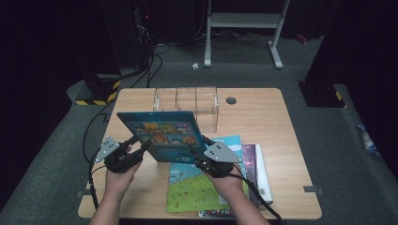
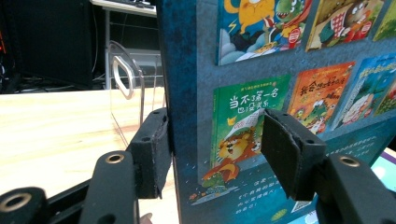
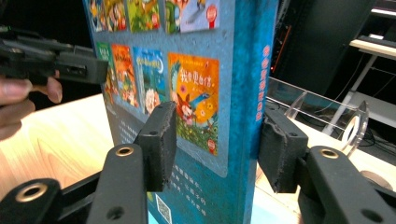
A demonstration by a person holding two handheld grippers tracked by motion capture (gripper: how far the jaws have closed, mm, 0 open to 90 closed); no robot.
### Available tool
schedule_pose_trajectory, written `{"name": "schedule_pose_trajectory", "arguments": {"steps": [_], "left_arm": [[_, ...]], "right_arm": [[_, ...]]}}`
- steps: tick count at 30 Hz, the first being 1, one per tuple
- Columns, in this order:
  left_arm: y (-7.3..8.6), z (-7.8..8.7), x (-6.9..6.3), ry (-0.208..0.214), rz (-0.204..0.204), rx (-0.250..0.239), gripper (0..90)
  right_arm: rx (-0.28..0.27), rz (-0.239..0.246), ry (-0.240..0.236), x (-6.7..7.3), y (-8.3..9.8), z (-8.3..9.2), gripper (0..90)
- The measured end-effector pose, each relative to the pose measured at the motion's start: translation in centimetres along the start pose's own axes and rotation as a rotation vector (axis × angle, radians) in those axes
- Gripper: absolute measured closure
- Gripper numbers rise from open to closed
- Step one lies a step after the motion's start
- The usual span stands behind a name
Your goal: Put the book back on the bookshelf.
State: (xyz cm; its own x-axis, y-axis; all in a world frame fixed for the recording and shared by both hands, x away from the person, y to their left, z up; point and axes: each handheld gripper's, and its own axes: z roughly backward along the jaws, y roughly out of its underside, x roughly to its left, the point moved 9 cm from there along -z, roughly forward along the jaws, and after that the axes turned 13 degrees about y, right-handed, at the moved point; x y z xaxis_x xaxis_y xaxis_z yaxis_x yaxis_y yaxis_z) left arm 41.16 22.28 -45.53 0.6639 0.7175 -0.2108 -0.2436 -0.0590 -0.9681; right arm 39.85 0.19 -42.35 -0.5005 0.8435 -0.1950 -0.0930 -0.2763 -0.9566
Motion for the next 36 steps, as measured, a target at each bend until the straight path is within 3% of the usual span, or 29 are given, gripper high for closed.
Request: {"name": "schedule_pose_trajectory", "arguments": {"steps": [4, 6, 8, 11, 14, 21, 36], "left_arm": [[0.00, -0.05, -0.05, -0.004, -0.001, 0.001, 43.4], [0.00, -0.07, -0.04, -0.006, 0.001, 0.000, 43.4], [0.01, -0.09, -0.04, -0.006, 0.001, -0.001, 43.3], [0.02, -0.08, -0.07, -0.003, 0.003, -0.003, 43.2], [0.03, -0.07, -0.07, -0.003, 0.002, -0.002, 43.2], [0.03, -0.10, -0.19, -0.007, -0.002, 0.003, 41.6], [-0.06, -0.44, -0.36, -0.020, 0.000, 0.013, 36.8]], "right_arm": [[0.034, -0.009, -0.032, 0.13, 0.46, -0.97, 46.5], [0.038, -0.055, -0.055, 0.05, 0.39, -1.25, 45.9], [0.036, -0.061, -0.056, -0.09, 0.34, -1.32, 45.1], [0.042, -0.100, -0.107, -0.30, 0.11, -1.38, 42.3], [0.043, -0.117, -0.109, -0.60, 0.04, -1.38, 45.3], [-0.003, -0.092, -0.079, -0.48, -0.38, -0.94, 57.0], [0.012, -0.089, -0.102, -0.53, -0.19, -0.61, 61.6]]}}
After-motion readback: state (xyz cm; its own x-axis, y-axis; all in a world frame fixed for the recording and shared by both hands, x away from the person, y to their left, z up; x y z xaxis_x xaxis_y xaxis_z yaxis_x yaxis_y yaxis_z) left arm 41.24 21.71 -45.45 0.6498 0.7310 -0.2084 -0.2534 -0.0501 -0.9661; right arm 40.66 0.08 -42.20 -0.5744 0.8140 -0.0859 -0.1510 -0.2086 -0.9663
